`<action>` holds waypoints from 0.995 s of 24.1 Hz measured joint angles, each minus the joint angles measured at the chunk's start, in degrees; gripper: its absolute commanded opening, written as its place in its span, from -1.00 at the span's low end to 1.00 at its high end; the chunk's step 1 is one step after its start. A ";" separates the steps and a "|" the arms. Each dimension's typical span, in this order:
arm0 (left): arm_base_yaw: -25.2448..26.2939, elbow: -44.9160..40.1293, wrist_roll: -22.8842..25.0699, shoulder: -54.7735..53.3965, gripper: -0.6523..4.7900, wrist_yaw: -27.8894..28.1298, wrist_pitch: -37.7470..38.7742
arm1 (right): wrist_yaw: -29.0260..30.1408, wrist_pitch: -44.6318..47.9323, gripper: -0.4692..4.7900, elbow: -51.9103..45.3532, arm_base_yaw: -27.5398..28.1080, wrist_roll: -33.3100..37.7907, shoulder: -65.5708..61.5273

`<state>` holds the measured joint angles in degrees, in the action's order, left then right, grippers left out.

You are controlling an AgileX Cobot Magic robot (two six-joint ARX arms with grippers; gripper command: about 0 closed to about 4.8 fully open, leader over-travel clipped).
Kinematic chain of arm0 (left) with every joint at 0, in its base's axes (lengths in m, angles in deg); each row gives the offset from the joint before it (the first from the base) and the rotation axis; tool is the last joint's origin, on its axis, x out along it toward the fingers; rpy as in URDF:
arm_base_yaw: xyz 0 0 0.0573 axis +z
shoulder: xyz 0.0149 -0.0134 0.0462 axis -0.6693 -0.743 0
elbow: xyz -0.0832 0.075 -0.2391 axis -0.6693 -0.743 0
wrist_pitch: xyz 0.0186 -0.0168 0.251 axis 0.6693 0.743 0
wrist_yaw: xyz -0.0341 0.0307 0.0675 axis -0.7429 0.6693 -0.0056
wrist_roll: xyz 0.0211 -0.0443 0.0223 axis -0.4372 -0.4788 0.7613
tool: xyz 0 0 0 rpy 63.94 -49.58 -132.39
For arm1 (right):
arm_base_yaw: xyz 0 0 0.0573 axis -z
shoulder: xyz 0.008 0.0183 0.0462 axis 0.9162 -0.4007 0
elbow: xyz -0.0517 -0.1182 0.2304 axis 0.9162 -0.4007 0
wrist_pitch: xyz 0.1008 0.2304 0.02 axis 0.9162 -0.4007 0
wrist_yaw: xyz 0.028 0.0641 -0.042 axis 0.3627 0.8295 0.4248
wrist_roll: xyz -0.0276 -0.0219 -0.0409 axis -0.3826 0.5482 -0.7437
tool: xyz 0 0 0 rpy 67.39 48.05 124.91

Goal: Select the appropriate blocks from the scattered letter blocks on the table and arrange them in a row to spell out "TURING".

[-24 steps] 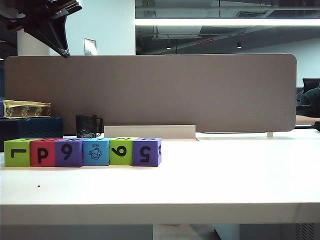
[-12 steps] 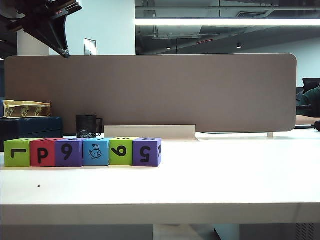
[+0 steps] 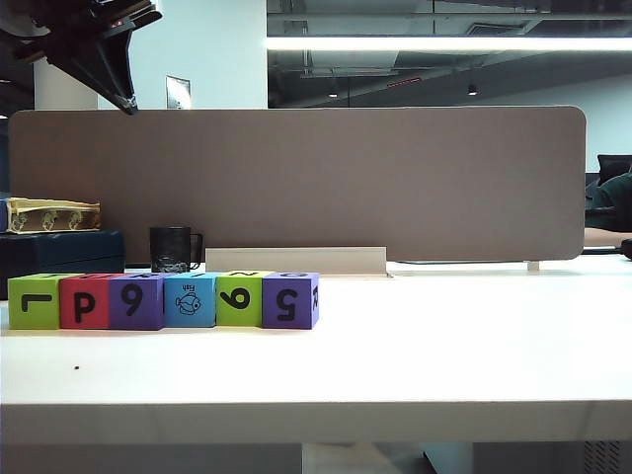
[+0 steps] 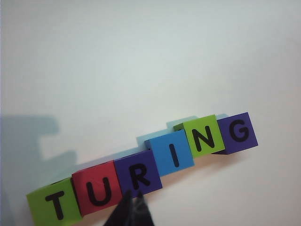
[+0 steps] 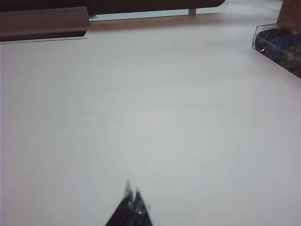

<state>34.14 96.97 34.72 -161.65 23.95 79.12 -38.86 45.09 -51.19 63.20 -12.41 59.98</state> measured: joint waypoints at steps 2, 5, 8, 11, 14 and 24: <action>0.00 0.00 0.02 0.00 -0.78 0.04 0.00 | 0.02 0.00 -0.83 0.00 0.00 0.00 0.00; 0.00 -0.04 3.21 0.22 -0.78 5.44 -1.51 | 0.00 0.00 -0.82 0.00 -0.02 0.00 0.00; 0.00 -1.07 1.84 2.64 -0.78 6.69 -9.35 | 0.02 0.00 -0.82 0.00 -0.02 0.00 0.00; 0.00 -6.12 -0.74 6.62 -0.78 6.67 -18.97 | 0.02 0.00 -0.83 0.00 -0.02 0.00 0.00; -0.02 -14.05 -1.33 11.72 -0.78 6.82 -26.18 | 0.00 0.00 -0.83 0.00 -0.02 0.00 0.00; 0.20 -47.82 -1.31 35.71 -0.78 22.16 -37.38 | 0.02 0.00 -0.82 0.00 -0.02 0.00 0.00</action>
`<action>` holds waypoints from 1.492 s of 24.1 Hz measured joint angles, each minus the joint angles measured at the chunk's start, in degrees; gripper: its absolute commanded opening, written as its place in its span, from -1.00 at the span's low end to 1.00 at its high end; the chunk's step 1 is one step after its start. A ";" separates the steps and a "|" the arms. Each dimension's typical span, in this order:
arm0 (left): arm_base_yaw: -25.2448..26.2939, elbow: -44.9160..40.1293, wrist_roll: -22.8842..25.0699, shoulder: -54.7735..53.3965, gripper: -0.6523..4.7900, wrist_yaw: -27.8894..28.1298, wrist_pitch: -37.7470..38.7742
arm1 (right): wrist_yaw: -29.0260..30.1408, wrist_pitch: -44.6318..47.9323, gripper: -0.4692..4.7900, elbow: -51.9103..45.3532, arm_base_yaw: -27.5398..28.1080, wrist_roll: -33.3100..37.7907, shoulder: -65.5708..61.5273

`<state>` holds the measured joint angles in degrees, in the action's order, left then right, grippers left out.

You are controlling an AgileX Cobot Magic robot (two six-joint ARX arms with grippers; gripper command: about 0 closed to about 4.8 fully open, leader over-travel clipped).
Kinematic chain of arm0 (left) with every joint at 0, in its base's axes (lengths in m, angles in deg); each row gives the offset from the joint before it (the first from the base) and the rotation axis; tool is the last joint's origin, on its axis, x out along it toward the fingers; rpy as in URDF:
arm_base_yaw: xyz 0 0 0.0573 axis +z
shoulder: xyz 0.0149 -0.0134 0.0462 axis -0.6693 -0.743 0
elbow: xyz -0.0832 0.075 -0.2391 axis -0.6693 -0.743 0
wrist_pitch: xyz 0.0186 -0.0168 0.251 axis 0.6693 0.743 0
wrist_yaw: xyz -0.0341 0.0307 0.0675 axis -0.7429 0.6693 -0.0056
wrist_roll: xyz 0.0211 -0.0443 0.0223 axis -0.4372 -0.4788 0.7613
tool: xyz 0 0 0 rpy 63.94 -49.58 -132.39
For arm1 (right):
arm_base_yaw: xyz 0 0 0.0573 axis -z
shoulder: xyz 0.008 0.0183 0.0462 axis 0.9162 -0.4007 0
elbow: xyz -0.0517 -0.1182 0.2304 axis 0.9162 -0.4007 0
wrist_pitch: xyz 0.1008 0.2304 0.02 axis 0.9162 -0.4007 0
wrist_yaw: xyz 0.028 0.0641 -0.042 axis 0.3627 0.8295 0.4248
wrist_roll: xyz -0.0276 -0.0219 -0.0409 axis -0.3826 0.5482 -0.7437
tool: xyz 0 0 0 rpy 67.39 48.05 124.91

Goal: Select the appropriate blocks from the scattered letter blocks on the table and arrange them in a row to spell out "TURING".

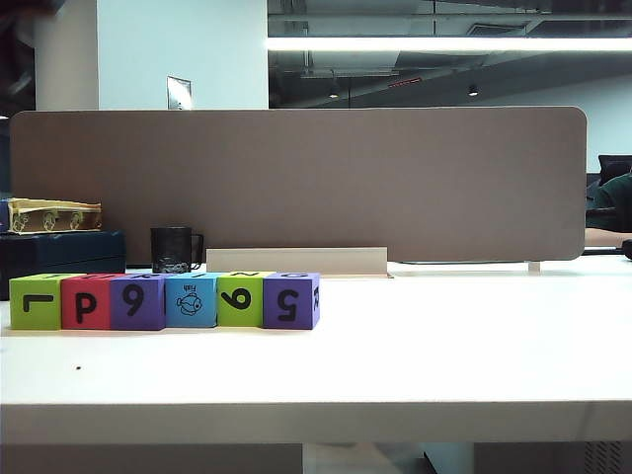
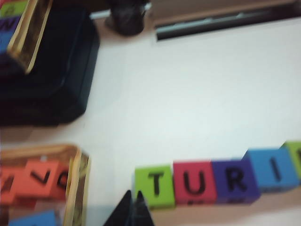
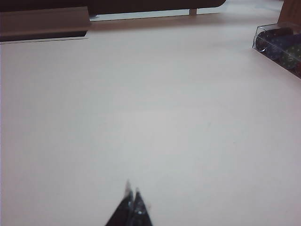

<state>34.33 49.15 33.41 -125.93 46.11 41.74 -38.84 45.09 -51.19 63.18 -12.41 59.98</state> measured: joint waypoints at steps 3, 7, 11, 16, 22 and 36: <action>1.81 -12.09 -0.07 7.28 -0.78 0.61 -3.85 | 0.00 0.00 -0.83 0.00 0.00 0.00 0.00; 4.92 -25.00 -0.26 18.97 -0.78 0.59 -6.32 | 0.00 0.00 -0.83 0.00 0.00 0.00 0.00; 5.86 -37.90 -0.31 31.69 -0.78 0.59 -8.07 | 0.00 0.00 -0.82 0.00 0.00 0.00 0.00; 6.19 -50.27 -2.58 49.18 -0.78 0.61 -8.46 | 0.00 0.00 -0.83 0.00 0.00 0.00 0.00; 6.21 -53.33 -6.56 57.29 -0.78 0.57 -9.27 | -0.02 0.00 -0.83 0.00 0.00 0.00 0.00; 5.97 -53.64 -9.09 60.92 -0.78 0.46 -21.05 | 0.00 0.00 -0.83 0.00 0.00 0.00 0.00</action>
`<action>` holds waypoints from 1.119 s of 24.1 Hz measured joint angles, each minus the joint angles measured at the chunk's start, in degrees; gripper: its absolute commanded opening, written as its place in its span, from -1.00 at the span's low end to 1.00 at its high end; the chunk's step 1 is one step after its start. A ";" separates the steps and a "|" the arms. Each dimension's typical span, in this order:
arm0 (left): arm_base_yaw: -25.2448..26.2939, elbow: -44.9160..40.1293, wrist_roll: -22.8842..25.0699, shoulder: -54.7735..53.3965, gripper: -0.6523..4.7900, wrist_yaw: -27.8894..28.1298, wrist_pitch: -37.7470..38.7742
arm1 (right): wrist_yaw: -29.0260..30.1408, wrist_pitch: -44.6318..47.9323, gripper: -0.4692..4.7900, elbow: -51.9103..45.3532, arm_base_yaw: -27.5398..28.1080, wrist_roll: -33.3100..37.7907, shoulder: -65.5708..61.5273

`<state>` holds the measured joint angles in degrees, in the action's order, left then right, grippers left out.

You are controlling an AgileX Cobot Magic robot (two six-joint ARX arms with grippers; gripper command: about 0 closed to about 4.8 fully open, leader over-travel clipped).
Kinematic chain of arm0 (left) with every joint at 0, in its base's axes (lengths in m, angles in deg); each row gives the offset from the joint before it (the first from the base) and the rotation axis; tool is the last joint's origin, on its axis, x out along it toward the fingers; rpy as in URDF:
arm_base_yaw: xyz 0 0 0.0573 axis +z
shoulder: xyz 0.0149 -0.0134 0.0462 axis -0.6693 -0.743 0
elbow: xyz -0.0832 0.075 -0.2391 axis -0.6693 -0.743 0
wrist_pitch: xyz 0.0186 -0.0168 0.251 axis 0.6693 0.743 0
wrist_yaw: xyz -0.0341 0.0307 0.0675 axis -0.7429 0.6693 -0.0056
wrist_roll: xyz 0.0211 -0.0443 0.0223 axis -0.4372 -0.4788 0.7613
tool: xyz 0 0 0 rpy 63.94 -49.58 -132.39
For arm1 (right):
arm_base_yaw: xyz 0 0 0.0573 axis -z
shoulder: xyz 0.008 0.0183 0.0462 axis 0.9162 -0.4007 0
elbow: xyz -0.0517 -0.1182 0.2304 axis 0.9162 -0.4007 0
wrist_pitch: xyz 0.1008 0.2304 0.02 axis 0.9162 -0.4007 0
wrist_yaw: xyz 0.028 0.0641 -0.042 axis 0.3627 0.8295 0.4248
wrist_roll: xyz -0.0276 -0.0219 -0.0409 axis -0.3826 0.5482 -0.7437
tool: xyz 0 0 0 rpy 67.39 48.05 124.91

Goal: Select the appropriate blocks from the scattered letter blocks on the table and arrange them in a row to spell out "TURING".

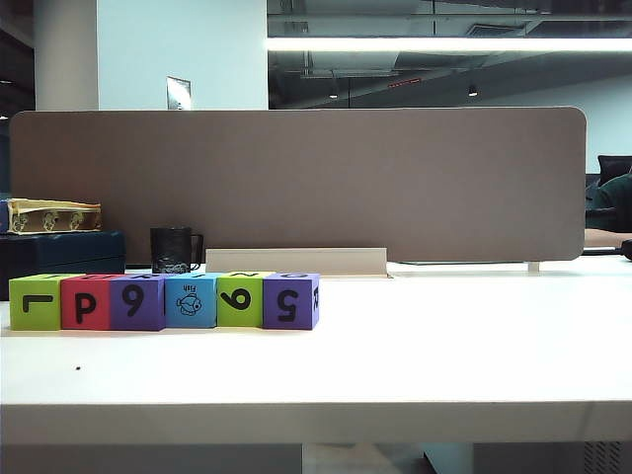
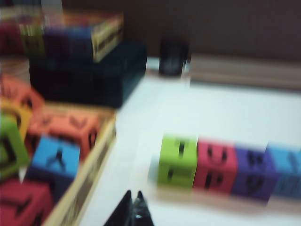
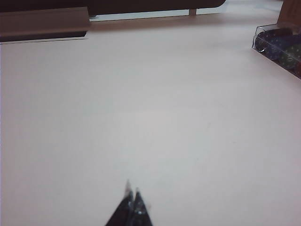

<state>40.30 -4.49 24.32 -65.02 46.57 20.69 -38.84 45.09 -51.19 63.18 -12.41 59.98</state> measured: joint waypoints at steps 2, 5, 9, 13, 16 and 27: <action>-0.90 0.00 -0.26 0.00 -0.78 -1.31 -5.33 | 0.00 0.00 -0.83 0.00 0.00 0.00 0.00; -0.79 0.02 -1.05 0.04 -0.78 -4.59 -8.17 | 0.00 0.00 -0.83 0.00 0.00 0.00 0.00; -0.77 -0.68 -1.09 0.04 -0.78 -6.12 0.07 | 0.00 0.00 -0.83 0.00 0.00 0.00 0.00; -0.77 -0.70 -1.11 0.02 -0.78 -6.12 9.27 | 0.00 0.00 -0.82 0.00 0.00 0.00 0.00; -0.77 -0.66 -1.11 0.00 -0.78 -6.08 9.44 | 0.00 0.00 -0.83 0.00 0.00 0.00 0.00; -0.77 -0.66 -1.11 0.00 -0.78 -6.05 9.42 | 0.00 0.00 -0.83 0.00 0.00 0.00 0.00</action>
